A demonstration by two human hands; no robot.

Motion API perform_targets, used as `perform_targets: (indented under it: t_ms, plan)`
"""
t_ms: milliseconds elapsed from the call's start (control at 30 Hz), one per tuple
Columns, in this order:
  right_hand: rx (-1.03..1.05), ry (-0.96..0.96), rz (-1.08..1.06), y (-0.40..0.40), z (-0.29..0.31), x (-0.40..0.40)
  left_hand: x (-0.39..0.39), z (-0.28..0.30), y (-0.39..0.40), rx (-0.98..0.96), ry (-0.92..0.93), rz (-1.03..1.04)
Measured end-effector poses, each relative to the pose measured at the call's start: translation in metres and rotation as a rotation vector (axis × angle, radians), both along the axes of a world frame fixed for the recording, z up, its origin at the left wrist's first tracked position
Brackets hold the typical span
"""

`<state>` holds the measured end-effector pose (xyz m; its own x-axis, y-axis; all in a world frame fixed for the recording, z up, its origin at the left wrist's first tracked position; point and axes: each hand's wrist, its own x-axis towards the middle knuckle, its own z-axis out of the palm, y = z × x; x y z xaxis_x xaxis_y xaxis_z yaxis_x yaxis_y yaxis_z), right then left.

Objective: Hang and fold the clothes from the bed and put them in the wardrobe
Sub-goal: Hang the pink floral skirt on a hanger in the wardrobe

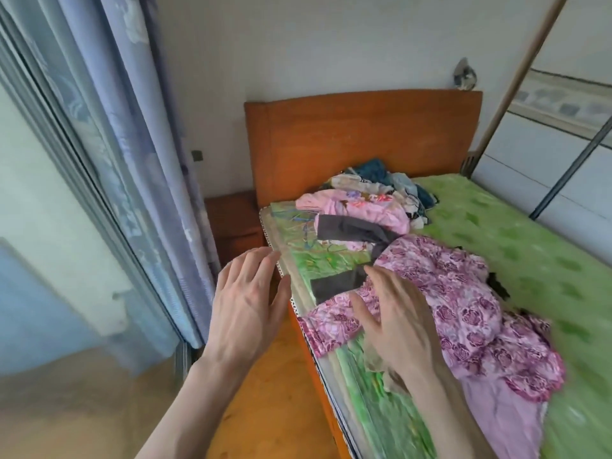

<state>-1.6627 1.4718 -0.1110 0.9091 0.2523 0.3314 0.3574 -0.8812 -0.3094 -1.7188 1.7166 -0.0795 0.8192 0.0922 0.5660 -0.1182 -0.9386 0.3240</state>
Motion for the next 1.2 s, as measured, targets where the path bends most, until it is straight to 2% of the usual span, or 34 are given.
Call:
perform_targets:
  t_ms: [333, 633, 933, 1200]
  plan:
    - [0.01, -0.015, -0.21, -0.021, -0.013, 0.129, 0.182, -0.03, -0.026, 0.039, 0.024, -0.2]
    - [0.084, 0.074, -0.405, -0.057, -0.029, 0.249, 0.339, -0.05, -0.078, 0.076, 0.068, -0.38]
    - [0.134, 0.133, -0.568, -0.1, -0.04, 0.298, 0.437, -0.077, -0.129, 0.006, 0.086, -0.536]
    - [0.084, 0.194, -0.771, -0.128, -0.054, 0.361, 0.537, -0.11, -0.169, -0.024, 0.12, -0.67]
